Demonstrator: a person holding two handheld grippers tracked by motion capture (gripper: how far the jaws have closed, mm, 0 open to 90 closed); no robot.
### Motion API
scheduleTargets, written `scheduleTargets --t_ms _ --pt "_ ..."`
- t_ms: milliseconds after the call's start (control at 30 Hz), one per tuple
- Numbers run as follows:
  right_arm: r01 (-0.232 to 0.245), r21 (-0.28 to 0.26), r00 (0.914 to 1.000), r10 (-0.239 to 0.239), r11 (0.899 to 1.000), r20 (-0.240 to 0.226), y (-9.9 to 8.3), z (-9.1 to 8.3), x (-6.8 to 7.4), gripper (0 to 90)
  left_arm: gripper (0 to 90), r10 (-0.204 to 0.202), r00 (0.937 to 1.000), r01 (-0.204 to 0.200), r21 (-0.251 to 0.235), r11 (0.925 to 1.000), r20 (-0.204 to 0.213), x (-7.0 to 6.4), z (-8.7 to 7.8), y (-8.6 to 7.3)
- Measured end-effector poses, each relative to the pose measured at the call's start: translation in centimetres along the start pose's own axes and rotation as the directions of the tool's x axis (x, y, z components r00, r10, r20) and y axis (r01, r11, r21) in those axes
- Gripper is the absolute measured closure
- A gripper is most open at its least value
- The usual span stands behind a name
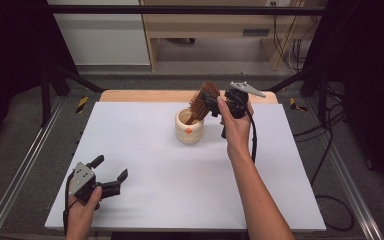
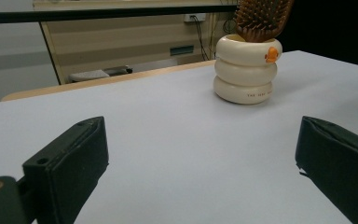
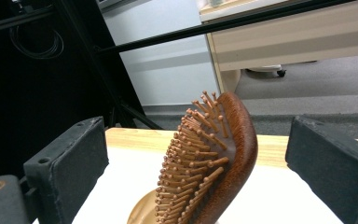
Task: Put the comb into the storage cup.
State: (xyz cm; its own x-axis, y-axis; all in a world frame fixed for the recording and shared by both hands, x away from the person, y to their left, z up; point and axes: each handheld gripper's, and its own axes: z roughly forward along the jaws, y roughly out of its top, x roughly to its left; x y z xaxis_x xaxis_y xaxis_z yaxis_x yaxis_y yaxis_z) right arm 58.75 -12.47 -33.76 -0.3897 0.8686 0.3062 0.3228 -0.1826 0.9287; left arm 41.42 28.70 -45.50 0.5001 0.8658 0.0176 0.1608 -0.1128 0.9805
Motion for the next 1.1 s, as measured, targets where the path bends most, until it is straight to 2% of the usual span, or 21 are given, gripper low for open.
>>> scheduleTargets --t_ms 333,800,1100 --pt "0.005 -0.003 0.9999 -0.005 1.000 -0.009 0.1 0.0 0.0 6.3 2.3 -0.004 1.0000 0.004 -0.001 1.0000 -0.001 0.0 0.0 0.0" --pt "0.061 -0.014 0.9981 -0.061 0.998 0.010 0.6 -0.8 -0.4 7.6 2.3 -0.004 1.0000 0.004 0.001 1.0000 -0.003 0.1 0.1 0.0" --pt "0.115 -0.019 0.9930 -0.114 0.993 0.029 0.8 -1.2 -0.4 7.9 2.3 -0.004 1.0000 0.004 -0.001 1.0000 -0.003 0.1 0.1 0.0"
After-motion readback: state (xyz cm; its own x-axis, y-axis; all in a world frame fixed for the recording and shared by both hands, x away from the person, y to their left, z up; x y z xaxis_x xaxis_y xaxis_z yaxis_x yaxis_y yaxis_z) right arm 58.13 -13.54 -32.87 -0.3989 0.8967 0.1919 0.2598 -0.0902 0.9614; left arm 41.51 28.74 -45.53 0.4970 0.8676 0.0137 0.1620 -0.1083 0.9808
